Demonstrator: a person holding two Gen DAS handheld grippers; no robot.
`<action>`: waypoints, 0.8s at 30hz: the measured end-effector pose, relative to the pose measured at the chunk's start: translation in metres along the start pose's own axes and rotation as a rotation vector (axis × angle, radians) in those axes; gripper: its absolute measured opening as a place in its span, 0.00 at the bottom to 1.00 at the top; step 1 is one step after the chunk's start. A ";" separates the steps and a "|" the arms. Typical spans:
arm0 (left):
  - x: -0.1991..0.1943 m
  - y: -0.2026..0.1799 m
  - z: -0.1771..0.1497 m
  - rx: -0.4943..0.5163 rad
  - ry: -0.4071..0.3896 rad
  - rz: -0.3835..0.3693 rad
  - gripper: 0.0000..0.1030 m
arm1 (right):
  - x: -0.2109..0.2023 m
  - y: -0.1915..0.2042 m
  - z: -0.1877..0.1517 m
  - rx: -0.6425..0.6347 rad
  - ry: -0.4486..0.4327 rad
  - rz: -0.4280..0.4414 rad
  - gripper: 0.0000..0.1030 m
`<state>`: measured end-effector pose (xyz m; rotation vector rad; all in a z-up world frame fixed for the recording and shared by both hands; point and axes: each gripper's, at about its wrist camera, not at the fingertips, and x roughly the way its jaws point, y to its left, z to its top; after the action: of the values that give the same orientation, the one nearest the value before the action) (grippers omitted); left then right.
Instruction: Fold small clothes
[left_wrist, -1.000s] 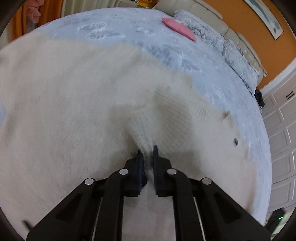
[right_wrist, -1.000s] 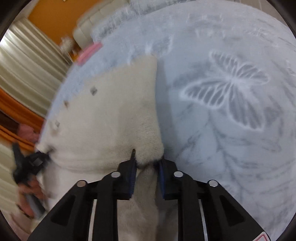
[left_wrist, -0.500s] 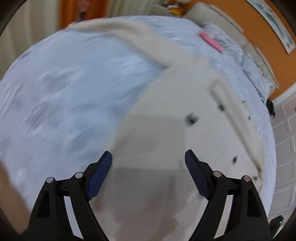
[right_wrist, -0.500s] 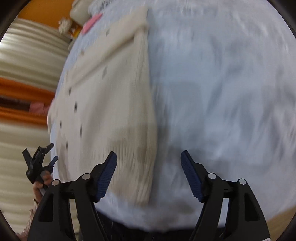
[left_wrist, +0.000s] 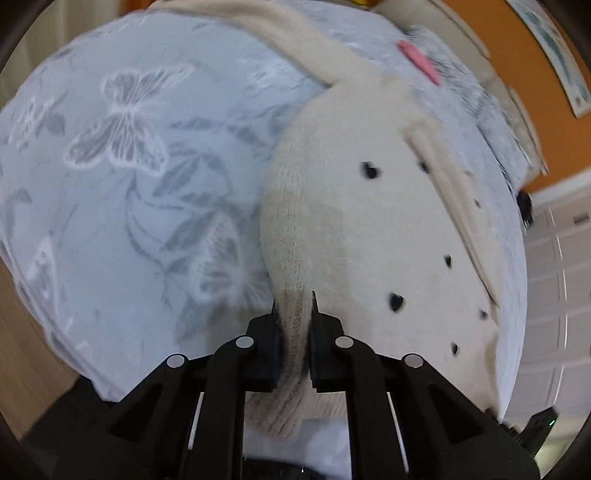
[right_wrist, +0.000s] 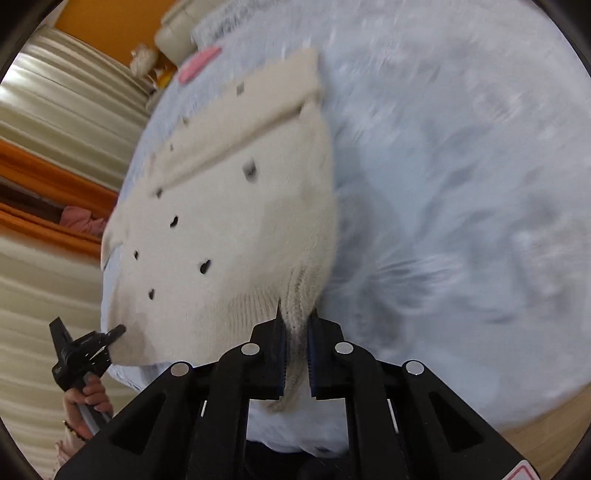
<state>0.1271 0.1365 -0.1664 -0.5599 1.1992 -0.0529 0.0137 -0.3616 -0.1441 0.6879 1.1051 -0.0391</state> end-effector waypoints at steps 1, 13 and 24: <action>-0.004 -0.001 -0.004 0.010 0.009 -0.010 0.09 | -0.014 -0.005 -0.001 -0.009 -0.010 -0.017 0.07; 0.004 -0.006 -0.058 0.097 0.080 0.094 0.10 | 0.006 -0.049 -0.046 -0.027 0.106 -0.203 0.21; 0.045 -0.139 0.072 0.124 -0.097 -0.164 0.44 | 0.008 0.018 0.102 -0.141 -0.102 -0.181 0.47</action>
<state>0.2429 0.0293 -0.1270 -0.5451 1.0464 -0.2355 0.1057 -0.3991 -0.1149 0.4532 1.0590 -0.1482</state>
